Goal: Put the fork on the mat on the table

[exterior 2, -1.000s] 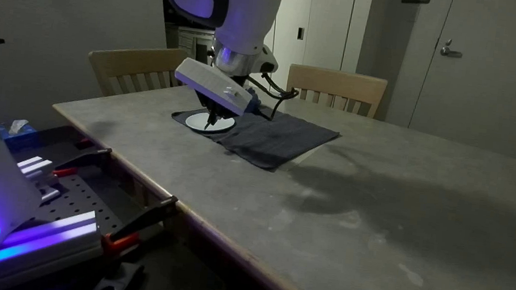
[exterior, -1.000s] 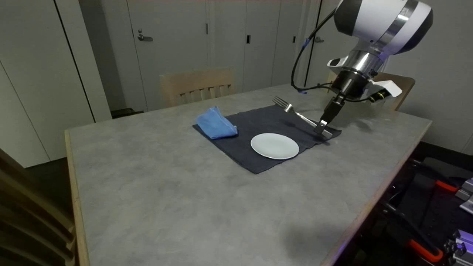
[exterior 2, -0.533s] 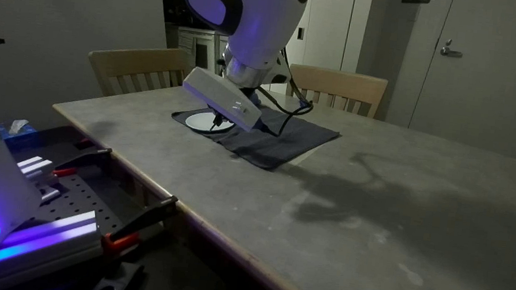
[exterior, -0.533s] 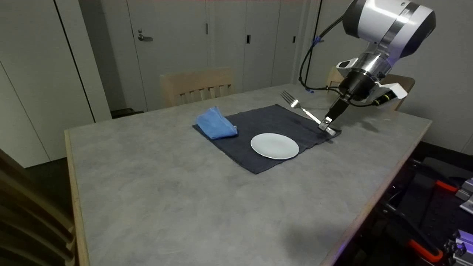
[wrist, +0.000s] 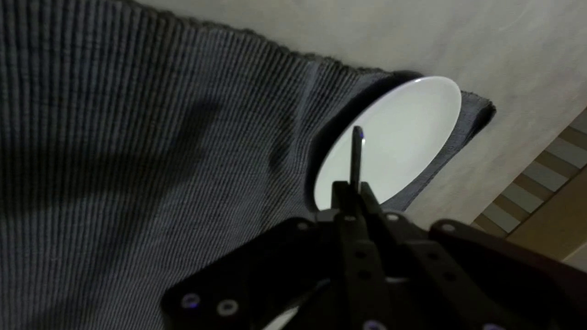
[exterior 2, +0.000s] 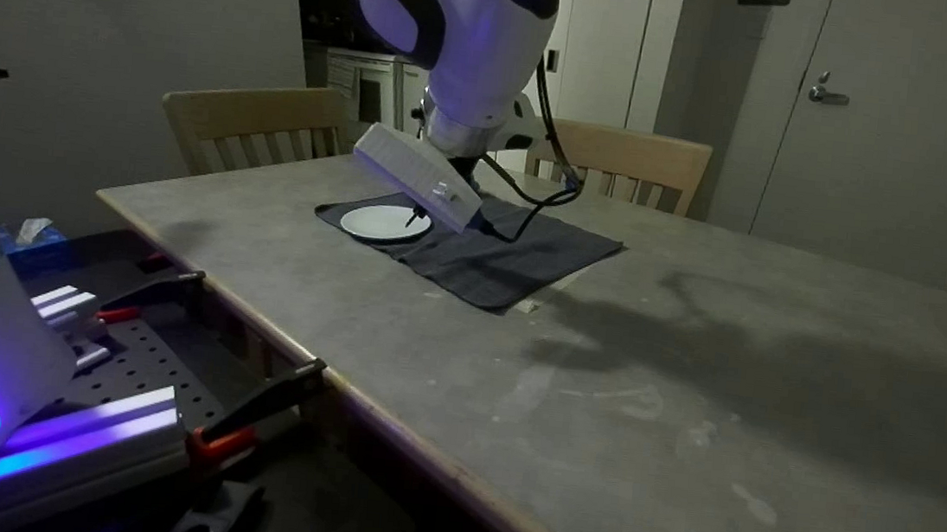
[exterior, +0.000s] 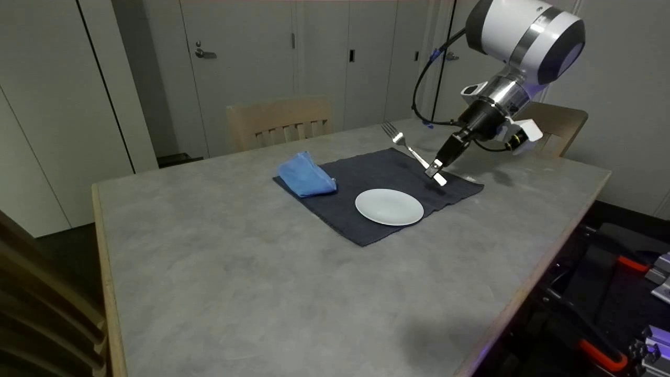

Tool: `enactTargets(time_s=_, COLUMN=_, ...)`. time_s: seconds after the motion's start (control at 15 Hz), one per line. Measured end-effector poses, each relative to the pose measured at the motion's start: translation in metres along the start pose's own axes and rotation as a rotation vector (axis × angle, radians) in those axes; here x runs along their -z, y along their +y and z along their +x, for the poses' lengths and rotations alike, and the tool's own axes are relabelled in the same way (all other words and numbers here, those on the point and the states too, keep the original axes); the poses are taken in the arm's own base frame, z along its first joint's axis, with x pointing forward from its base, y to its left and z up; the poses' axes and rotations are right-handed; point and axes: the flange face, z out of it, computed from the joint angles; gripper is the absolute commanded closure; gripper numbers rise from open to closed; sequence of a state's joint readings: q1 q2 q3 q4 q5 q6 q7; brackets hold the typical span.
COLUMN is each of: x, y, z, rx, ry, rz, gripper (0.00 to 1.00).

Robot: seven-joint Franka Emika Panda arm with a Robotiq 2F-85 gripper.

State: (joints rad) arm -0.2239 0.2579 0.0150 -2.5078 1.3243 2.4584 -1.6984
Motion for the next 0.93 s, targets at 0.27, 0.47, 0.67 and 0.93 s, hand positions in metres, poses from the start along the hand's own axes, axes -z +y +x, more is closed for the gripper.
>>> enactTargets(time_s=0.27, x=-0.016, y=0.018, z=0.011, rx=-0.041, ry=-0.022, rz=-0.016, gripper=0.99)
enactTargets(time_s=0.47, x=-0.026, y=0.036, z=0.014, rx=-0.08, ry=-0.036, rz=-0.024, gripper=0.99)
enactTargets(time_s=0.67, x=-0.036, y=0.05, z=0.018, rx=-0.114, ry=-0.048, rz=-0.029, gripper=0.99)
enactTargets(time_s=0.93, x=-0.04, y=0.058, z=0.029, rx=-0.147, ry=-0.059, rz=-0.025, gripper=0.99)
